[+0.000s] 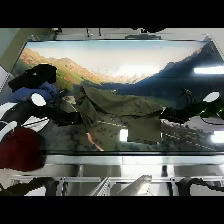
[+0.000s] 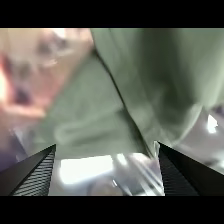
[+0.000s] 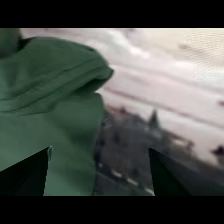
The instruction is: Fold the shirts.
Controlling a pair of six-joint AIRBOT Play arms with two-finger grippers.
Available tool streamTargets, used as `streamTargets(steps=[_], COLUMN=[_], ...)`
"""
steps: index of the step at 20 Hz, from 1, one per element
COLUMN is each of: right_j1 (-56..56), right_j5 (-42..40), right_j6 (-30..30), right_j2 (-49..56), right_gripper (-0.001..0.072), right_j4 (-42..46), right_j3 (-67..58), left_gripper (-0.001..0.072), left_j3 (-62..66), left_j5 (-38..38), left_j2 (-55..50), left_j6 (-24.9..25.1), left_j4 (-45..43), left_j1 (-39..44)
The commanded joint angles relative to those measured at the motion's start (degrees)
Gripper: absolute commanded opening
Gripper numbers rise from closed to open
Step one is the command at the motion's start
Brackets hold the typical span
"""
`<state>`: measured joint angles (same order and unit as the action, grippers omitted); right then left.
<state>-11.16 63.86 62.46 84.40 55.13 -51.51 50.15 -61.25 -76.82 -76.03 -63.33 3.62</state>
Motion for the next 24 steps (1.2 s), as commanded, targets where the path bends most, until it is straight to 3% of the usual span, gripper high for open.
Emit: streamTargets(steps=[1,8,9,11,12,18,19,20,22,24], right_j1=[1.8,7.7,8.7,10.1,10.5,10.5,10.5,10.5,10.5,10.4], right_j5=[0.4,-1.0,-1.0,-0.8,-0.7,2.8,3.5,4.3,4.6,4.6], right_j6=[-2.8,-2.9,-3.0,-4.7,-4.7,-5.5,-5.5,-5.5,-5.5,-5.5], right_j2=[0.9,3.7,3.8,3.7,3.7,3.4,3.1,2.8,1.9,0.5], right_gripper=[0.0706,0.0700,0.0647,0.0201,0.0108,0.0080,0.0078,0.0015,0.0015,0.0014], right_j4=[-3.6,-4.4,-5.0,-7.1,-8.2,-10.4,-10.4,-10.4,-10.4,-10.4], right_j3=[0.3,0.3,0.3,0.2,0.2,-0.4,-0.4,-0.4,-0.4,-0.7], left_gripper=[0.0698,0.0697,0.0698,0.0697,0.0697,0.0675,0.0526,0.0312,0.0056,0.0018], left_j3=[2.3,-3.2,-3.6,-4.2,-4.4,-4.2,-4.2,-4.1,-2.6,1.6], left_j5=[0.3,6.6,7.2,8.0,8.3,4.3,3.1,2.2,0.4,-4.2], left_j2=[0.2,0.2,0.2,0.2,0.2,-5.7,-6.7,-7.2,-7.3,-7.3], left_j6=[2.7,6.0,6.2,6.2,6.2,6.2,6.2,6.2,6.2,6.2], left_j4=[-0.2,0.4,0.5,0.5,0.5,-0.3,-0.2,-0.1,0.1,0.1], left_j1=[-3.5,-7.2,-6.6,-4.3,-2.8,3.5,3.4,3.1,2.0,1.0])
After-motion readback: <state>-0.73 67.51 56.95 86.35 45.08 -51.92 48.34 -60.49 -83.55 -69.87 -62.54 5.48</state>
